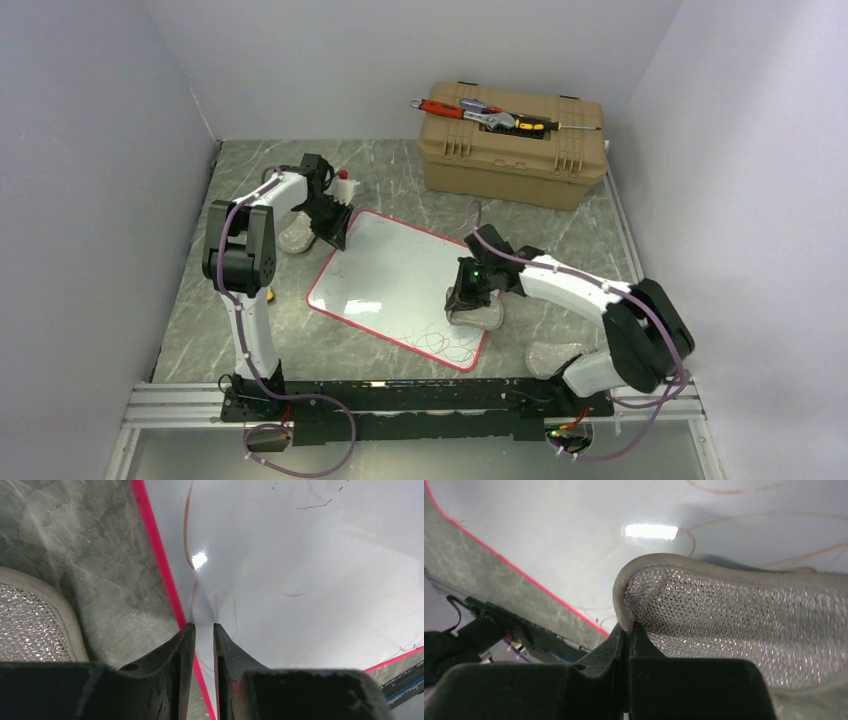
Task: Erase the whiteboard
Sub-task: Hold the whiteboard at the center of the board.
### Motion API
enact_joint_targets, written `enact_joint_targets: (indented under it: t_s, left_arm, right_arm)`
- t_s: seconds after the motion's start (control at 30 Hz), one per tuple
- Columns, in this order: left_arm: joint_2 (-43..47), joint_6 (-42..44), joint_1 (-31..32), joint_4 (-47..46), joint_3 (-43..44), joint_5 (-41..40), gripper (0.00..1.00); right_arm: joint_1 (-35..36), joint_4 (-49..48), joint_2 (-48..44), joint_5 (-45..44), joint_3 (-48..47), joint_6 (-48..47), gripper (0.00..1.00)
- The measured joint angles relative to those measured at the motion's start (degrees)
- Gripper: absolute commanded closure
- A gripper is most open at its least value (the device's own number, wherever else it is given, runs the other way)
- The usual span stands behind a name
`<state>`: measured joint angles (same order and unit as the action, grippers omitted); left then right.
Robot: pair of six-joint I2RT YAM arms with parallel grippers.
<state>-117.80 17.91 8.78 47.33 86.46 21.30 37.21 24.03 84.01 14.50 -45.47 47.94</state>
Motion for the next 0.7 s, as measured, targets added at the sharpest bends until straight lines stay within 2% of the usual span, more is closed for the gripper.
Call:
enact_joint_targets:
  t_s: [0.3, 0.5, 0.7]
  left_arm:
    - [-0.04, 0.42, -0.02, -0.55, -0.37, -0.15, 0.77]
    - [-0.04, 0.42, 0.00, -0.96, -0.63, -0.31, 0.80]
    - [0.22, 0.42, 0.26, -1.60, -1.18, -0.55, 0.80]
  right_arm:
    - [3.19, 4.72, -13.44, 1.70, 7.37, 2.34, 1.00]
    - [10.21, 3.72, -10.49, 1.01, 10.60, 7.17, 1.00]
    - [14.56, -3.04, -5.84, -1.09, 12.00, 11.04, 1.00]
